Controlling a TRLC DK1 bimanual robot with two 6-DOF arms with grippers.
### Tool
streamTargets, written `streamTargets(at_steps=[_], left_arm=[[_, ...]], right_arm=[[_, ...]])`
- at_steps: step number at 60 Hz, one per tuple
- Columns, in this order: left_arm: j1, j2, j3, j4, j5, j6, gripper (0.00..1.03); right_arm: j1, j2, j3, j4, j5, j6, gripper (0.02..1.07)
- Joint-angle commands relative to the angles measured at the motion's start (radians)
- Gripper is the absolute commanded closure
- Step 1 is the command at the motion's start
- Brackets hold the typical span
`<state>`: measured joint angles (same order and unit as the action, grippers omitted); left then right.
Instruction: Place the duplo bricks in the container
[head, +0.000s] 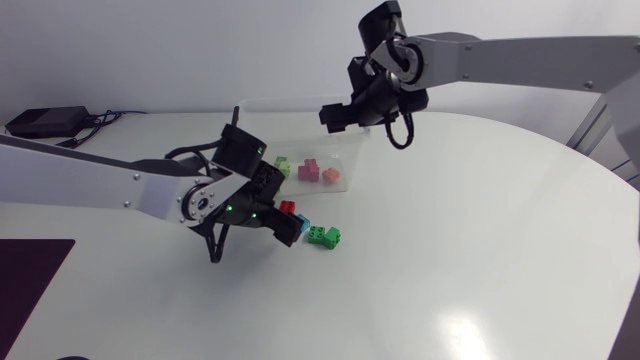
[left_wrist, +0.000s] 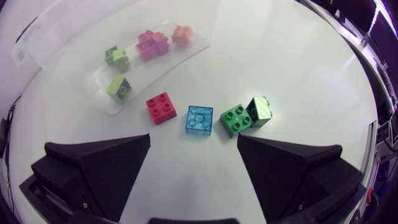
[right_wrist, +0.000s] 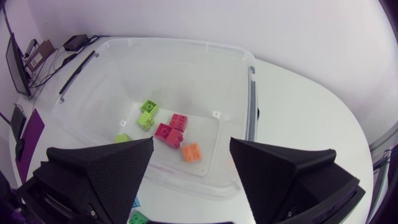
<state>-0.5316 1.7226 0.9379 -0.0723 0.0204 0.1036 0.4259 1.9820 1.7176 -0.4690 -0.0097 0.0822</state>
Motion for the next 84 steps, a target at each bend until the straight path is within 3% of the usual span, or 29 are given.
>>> streamTargets(at_steps=[1,21,39,58,84], left_arm=[[0.001,0.052,0.029,0.022,-0.011,-0.030,0.06],[0.007,0.130,0.081,0.065,-0.088,-0.133,0.06],[0.022,0.207,0.162,0.055,-0.129,-0.251,0.08],[0.018,0.265,0.226,0.026,-0.175,-0.306,0.11],[0.016,0.331,0.294,-0.027,-0.203,-0.354,0.17]], right_arm=[[-0.009,-0.106,-0.078,-0.005,0.007,0.007,0.09],[0.011,-0.396,-0.438,0.053,0.007,-0.002,0.09],[0.031,-0.503,-0.725,0.164,0.007,-0.009,0.09],[0.083,-0.568,-0.897,0.204,-0.004,-0.081,0.09],[0.149,-0.563,-0.958,0.233,-0.013,-0.110,0.09]])
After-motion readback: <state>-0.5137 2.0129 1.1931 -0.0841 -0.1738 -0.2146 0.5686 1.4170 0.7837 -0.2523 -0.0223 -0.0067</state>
